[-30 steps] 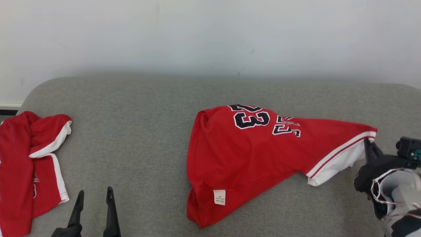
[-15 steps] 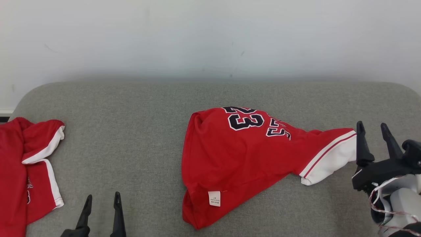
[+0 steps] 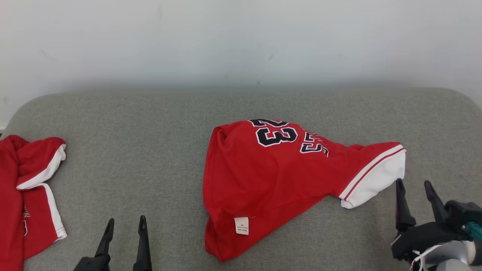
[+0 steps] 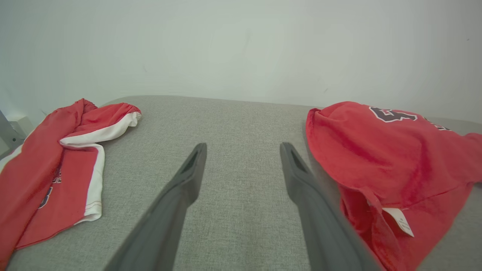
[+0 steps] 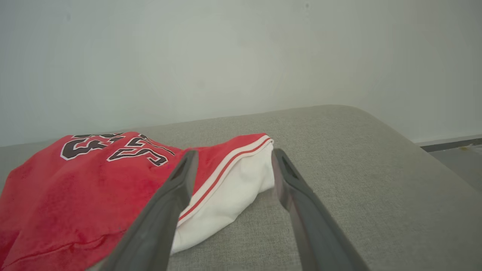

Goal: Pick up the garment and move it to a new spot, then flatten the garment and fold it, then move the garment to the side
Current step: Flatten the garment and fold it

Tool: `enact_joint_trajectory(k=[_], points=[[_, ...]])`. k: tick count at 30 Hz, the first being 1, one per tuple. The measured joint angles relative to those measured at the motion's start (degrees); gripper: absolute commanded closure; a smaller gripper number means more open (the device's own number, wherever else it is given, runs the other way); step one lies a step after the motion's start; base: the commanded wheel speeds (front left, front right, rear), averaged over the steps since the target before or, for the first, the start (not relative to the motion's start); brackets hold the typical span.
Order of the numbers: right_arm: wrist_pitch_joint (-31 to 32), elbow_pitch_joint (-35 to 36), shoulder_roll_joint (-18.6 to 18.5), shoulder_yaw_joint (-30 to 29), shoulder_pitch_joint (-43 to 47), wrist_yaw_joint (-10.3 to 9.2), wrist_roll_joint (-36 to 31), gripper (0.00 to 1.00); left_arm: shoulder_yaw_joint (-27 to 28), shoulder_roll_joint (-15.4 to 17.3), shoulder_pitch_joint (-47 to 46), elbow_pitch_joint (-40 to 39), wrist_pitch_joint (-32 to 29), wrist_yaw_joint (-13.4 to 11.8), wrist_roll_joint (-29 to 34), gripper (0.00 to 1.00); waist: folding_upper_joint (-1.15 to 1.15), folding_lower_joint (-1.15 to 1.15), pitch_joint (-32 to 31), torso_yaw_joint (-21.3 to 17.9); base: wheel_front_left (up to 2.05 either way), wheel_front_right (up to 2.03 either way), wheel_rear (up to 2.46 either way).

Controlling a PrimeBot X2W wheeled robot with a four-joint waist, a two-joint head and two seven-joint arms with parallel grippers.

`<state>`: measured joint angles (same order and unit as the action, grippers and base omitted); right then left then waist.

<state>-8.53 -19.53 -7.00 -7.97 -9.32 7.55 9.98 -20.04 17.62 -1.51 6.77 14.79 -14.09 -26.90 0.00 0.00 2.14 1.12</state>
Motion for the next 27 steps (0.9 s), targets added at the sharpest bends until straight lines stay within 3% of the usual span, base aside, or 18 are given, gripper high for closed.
enact_joint_trajectory(k=[7, 18, 19, 20, 21, 27], points=[[3.1, -8.5, -1.5, -3.0, -4.1, 0.00, 0.0, 0.00, 0.0, -0.4, -1.1, 0.5, 0.1, 0.5, 0.0, 0.00, 0.00, 0.00, 1.2, 0.7, 0.00, 0.00, 0.00], [2.4, -33.0, -3.2, -5.0, -16.0, 0.00, 1.7, 0.00, -0.1, -0.8, -2.6, 1.7, 0.1, 1.5, 0.2, 0.00, 0.00, 0.00, 2.5, 4.7, 0.00, 0.00, 0.00], [2.3, -34.8, -3.3, -5.0, -16.9, 0.00, 1.8, 0.23, 0.1, -0.7, -2.7, 1.8, 0.1, 1.5, 0.2, 0.00, 0.00, 0.00, 2.6, 5.1, 0.00, 0.00, 0.00], [1.6, -36.3, -3.3, -4.9, -17.8, 0.00, 1.8, 0.76, 0.2, -0.7, -2.8, 1.8, 0.1, 1.5, 0.2, 0.00, 0.00, 0.00, 2.6, 5.5, 0.00, 0.00, 0.00], [0.8, -37.6, -3.2, -4.9, -18.5, 0.00, 1.9, 1.00, 0.2, -0.7, -2.8, 1.8, 0.1, 1.5, 0.2, 0.00, 0.00, 0.00, 2.7, 5.9, 0.00, 0.00, 0.00], [-3.2, -42.4, -3.3, -3.3, -21.8, 0.00, 2.2, 1.00, 0.9, -0.5, -1.9, 1.7, 0.1, 1.0, 0.2, 0.00, 0.00, 0.00, 2.6, 6.2, 0.00, 0.00, 0.00]])
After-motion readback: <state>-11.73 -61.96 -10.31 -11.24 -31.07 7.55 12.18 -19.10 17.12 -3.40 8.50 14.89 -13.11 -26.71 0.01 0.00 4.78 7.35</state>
